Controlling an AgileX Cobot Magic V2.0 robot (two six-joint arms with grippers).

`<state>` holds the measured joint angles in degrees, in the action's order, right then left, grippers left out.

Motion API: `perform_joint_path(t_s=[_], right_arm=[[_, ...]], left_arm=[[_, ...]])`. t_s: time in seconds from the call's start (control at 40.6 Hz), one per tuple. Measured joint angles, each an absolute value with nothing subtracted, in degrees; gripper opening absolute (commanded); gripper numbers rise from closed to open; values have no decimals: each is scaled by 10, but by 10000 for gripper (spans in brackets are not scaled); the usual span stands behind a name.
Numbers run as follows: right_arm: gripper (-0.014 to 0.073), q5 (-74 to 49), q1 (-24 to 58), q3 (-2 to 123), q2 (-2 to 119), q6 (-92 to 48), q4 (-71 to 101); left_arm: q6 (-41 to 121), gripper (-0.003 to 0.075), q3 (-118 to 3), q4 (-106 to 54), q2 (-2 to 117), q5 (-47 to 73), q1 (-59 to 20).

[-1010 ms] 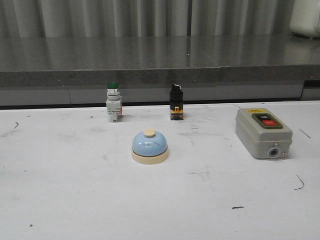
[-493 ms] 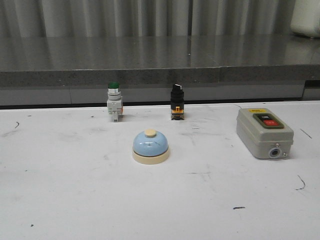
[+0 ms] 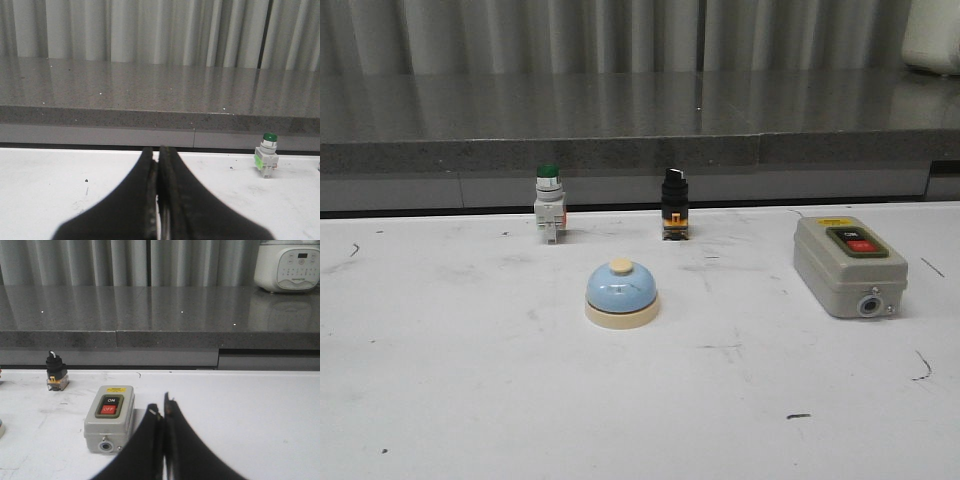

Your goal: Place and press bell with both arms

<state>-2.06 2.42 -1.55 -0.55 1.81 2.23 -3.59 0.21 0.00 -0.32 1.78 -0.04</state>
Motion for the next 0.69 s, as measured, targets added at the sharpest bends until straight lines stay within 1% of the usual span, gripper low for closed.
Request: perform_joint_path(t_s=[0.69], right_arm=[[-68, -7, 8, -15, -6, 34, 6]], left_arm=[[-36, -20, 2, 0, -3, 18, 0]])
